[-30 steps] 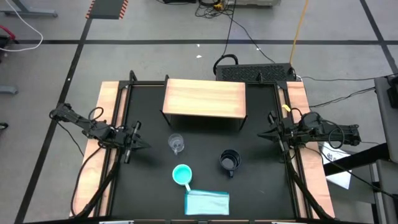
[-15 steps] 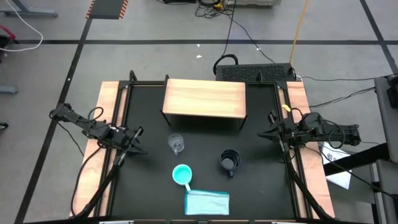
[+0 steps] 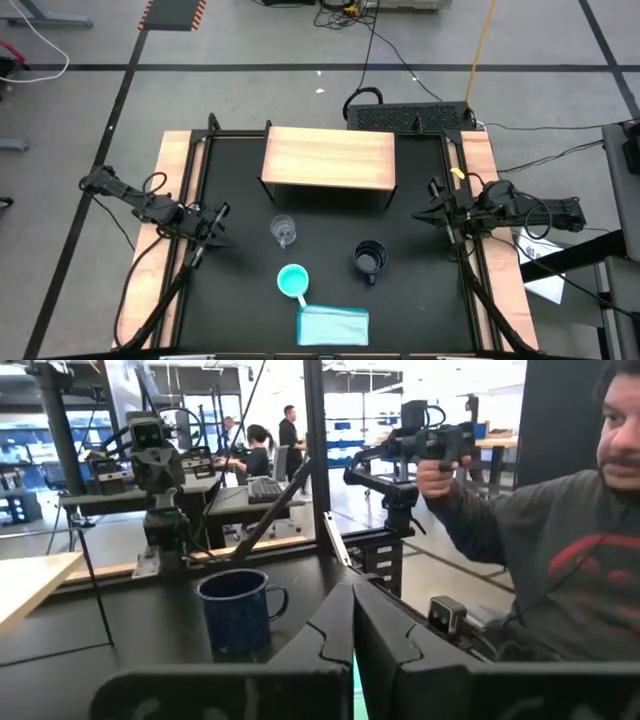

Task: Stack small to large cups/mugs on shelf
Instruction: Put the dark blue mug on the shelf

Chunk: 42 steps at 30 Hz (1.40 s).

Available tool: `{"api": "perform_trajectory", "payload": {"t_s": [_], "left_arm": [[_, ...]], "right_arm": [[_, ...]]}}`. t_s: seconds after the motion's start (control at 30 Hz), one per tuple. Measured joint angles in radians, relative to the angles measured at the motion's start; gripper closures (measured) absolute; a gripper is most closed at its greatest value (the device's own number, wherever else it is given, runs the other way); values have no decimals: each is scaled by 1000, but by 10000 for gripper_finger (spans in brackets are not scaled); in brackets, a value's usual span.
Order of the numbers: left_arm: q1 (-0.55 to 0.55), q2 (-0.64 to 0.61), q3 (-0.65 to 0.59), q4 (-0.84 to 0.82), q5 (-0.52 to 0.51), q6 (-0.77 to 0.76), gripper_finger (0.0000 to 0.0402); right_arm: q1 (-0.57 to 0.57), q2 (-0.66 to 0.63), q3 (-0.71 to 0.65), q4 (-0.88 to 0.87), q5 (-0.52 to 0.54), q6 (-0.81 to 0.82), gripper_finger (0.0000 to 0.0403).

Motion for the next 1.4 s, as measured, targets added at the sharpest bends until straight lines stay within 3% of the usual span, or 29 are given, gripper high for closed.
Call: {"api": "perform_trajectory", "payload": {"t_s": [0.23, 0.5, 0.87, 1.07, 1.4], "left_arm": [[0, 47, 0, 1, -16, 0, 397], [0, 59, 0, 23, -26, -42, 395], [0, 59, 0, 64, -26, -36, 374], [0, 59, 0, 65, -26, -33, 374], [0, 59, 0, 68, -26, -33, 373]], "right_arm": [[0, 182, 12, 108, -14, -12, 403], [46, 416, 142, 106, -89, -84, 403], [198, 656, 335, -17, -56, -171, 403], [210, 820, 467, -173, 69, -123, 403], [209, 984, 632, -386, 100, -206, 403]]}}
